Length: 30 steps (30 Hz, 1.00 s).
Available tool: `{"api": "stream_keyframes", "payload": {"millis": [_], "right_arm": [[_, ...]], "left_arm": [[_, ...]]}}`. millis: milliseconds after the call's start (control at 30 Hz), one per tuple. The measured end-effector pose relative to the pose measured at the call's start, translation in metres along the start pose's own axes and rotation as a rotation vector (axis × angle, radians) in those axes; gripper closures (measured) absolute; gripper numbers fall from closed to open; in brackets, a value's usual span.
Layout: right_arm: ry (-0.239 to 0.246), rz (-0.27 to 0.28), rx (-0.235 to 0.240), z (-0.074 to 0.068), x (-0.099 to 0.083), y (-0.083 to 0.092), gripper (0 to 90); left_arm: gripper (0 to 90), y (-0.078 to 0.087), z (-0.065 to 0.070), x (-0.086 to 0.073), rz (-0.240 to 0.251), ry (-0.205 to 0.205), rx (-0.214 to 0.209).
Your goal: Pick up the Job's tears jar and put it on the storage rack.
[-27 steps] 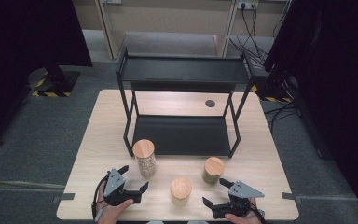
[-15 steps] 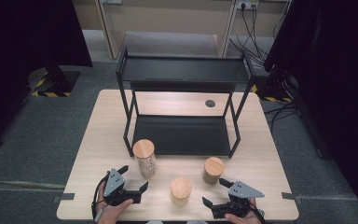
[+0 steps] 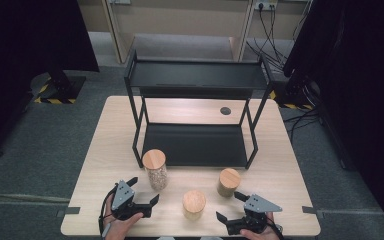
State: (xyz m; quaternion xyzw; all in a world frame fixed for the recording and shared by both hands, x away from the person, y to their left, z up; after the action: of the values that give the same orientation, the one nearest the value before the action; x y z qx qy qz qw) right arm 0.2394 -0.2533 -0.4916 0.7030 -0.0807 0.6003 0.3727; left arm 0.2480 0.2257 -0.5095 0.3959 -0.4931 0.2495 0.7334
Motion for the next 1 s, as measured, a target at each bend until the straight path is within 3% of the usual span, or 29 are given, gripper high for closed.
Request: {"api": "stream_keyframes", "payload": {"millis": [667, 1000], "right_arm": [[-0.008, -0.005, 0.007, 0.000, 0.000, -0.003, 2.0], [-0.009, 0.002, 0.009, 0.000, 0.000, -0.002, 2.0]], "left_arm": [[0.8, -0.010, -0.006, 0.011, -0.010, 0.024, -0.006], [1.0, -0.018, -0.008, 0.020, -0.022, 0.014, -0.003]]}}
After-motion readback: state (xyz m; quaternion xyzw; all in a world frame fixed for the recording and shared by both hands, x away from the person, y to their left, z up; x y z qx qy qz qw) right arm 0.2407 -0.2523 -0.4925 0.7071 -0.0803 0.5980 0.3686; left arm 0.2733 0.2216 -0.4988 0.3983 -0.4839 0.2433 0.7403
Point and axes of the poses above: each handheld gripper's, and its own axes: y roughly backward along the jaws, x roughly out of its top, z roughly to its right, the point moved 8 cm from there along -y, roughly forward along the jaws, and after that the axes turned 9 degrees about y, right-handed, at the moved point
